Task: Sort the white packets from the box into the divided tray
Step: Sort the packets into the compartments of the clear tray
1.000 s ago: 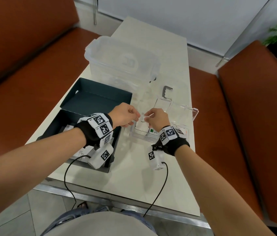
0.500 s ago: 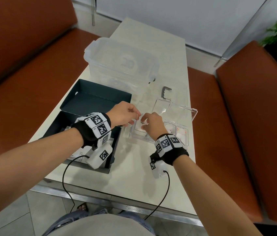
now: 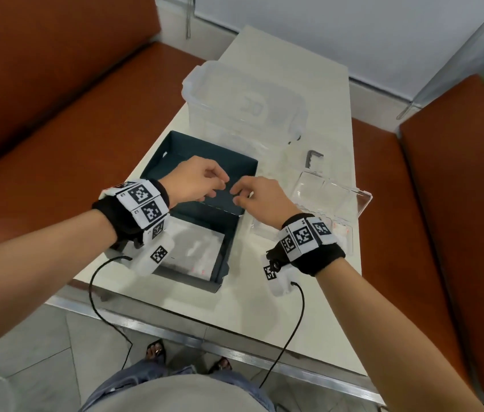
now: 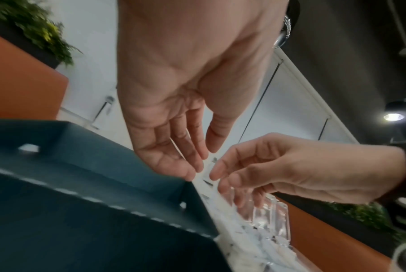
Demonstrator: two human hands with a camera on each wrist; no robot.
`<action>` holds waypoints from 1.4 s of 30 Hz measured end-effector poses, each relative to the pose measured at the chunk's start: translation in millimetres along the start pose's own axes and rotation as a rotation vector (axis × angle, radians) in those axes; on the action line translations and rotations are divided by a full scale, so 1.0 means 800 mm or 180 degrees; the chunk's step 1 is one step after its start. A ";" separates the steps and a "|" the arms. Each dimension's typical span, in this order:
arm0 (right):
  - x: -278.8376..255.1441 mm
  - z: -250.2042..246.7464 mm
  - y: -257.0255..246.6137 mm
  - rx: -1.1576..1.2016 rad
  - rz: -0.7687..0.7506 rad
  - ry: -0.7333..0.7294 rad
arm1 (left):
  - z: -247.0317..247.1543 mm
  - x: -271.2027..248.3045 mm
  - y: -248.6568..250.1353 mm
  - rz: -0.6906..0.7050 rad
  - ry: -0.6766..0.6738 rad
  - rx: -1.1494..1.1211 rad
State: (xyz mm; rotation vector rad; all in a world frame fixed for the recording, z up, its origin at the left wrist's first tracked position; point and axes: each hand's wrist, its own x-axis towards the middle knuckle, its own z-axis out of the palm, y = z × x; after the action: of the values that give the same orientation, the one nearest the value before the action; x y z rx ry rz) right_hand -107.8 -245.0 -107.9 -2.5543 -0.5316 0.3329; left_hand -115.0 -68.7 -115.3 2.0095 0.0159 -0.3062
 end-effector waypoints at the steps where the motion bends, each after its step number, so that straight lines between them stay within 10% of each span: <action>1: 0.003 0.007 -0.012 -0.0032 -0.0092 -0.0175 | -0.011 -0.005 -0.012 -0.0053 0.0067 0.0067; 10: 0.029 0.087 -0.077 -0.0972 -0.0565 -0.1566 | -0.081 -0.051 -0.094 -0.0266 0.0737 0.1293; 16: 0.015 0.108 -0.063 -0.2060 -0.0141 -0.2456 | -0.093 -0.069 -0.134 -0.0838 0.0398 0.1513; 31: 0.027 0.142 -0.106 -0.0616 -0.0215 -0.1787 | -0.099 -0.080 -0.147 -0.0604 0.0194 0.1106; 42: 0.002 0.150 -0.088 -0.2335 -0.0571 -0.2496 | -0.099 -0.081 -0.148 -0.0588 0.0164 0.1005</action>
State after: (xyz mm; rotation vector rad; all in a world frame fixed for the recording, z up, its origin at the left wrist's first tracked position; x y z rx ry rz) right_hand -167.2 -137.2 -172.0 -2.9417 -1.3630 1.2954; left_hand -178.2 62.6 -173.0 2.3347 0.1974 -0.3936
